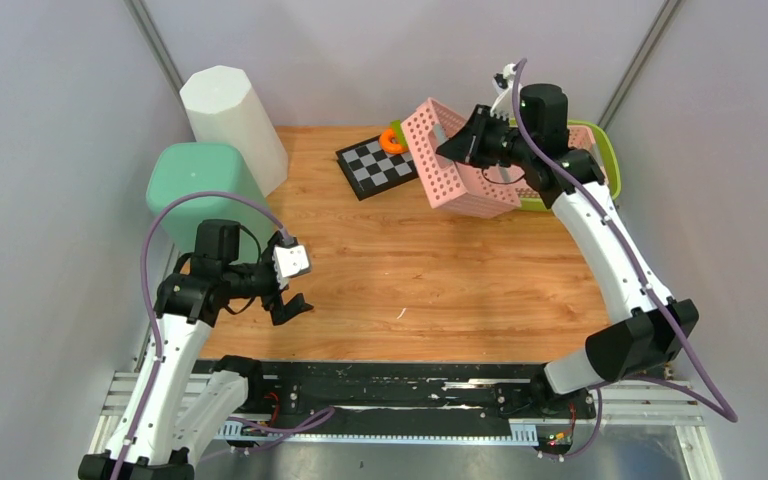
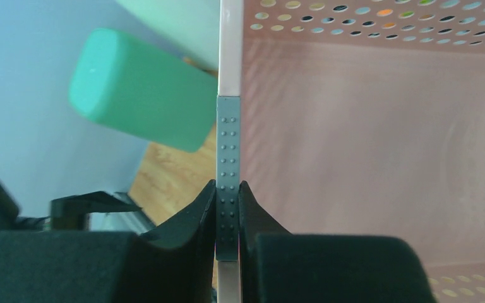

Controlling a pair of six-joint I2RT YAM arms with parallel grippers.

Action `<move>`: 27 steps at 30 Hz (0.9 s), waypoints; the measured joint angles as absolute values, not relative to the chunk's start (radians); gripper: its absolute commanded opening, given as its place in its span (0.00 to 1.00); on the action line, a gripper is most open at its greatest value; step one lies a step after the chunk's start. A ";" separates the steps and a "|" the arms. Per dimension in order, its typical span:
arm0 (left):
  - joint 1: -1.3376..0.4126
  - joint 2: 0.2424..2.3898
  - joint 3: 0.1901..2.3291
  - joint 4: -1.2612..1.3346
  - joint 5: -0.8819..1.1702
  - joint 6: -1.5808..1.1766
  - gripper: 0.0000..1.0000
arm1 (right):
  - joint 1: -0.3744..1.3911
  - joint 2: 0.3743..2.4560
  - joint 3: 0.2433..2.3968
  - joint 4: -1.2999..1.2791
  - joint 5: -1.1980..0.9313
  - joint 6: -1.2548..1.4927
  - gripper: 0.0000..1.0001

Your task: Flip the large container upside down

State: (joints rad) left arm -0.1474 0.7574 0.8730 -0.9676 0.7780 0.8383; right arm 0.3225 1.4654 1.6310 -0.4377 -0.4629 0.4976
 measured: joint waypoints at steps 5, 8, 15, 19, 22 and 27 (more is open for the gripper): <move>-0.147 0.756 0.873 -0.968 0.778 0.838 1.00 | 0.332 1.445 1.571 -0.365 -0.573 0.614 0.03; -0.147 0.755 0.873 -0.968 0.778 0.838 1.00 | 0.336 1.443 1.525 -0.315 -0.635 0.690 0.03; -0.147 0.755 0.873 -0.968 0.778 0.838 1.00 | 0.338 1.436 1.417 -0.178 -0.747 0.854 0.03; -0.147 0.755 0.873 -0.967 0.778 0.838 1.00 | 0.338 1.425 1.368 -0.091 -0.793 0.940 0.03; -0.147 0.755 0.873 -0.967 0.778 0.838 1.00 | 0.339 1.414 1.320 0.004 -0.824 1.015 0.03; -0.147 0.755 0.873 -0.967 0.778 0.838 1.00 | 0.342 1.408 1.225 0.178 -0.857 1.142 0.03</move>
